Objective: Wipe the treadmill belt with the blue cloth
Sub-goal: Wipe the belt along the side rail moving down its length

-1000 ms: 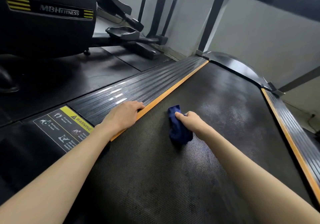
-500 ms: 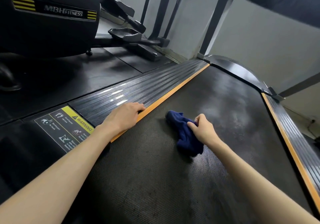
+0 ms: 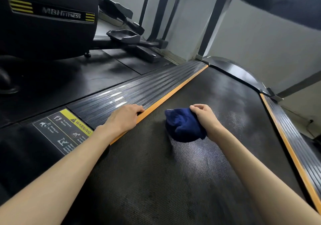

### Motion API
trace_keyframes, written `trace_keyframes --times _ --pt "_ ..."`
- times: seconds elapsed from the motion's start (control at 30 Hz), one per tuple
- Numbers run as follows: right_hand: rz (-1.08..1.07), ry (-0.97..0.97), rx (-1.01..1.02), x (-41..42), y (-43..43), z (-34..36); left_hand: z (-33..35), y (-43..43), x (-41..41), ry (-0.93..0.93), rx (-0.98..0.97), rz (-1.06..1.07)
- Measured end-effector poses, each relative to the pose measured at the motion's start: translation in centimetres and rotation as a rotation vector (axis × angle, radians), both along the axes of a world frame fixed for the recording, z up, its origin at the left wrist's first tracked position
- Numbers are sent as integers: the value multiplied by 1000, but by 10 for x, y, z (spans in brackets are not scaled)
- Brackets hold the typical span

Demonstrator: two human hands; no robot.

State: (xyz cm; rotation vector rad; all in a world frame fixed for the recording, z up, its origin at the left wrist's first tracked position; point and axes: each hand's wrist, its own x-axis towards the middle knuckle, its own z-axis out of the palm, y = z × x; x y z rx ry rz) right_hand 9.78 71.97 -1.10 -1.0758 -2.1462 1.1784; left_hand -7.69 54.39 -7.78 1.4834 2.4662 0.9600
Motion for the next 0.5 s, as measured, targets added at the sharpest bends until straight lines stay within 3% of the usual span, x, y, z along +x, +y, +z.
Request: trace_keyframes --times 0.13,0.37,0.5 --pt "165 51 -36 9 -9 4 13 19 14 -72 75 -45" --pt "465 29 -73 27 -15 17 44 54 61 -471 142 -275" --pt "382 -6 95 35 -5 22 44 59 64 -308 73 -291"
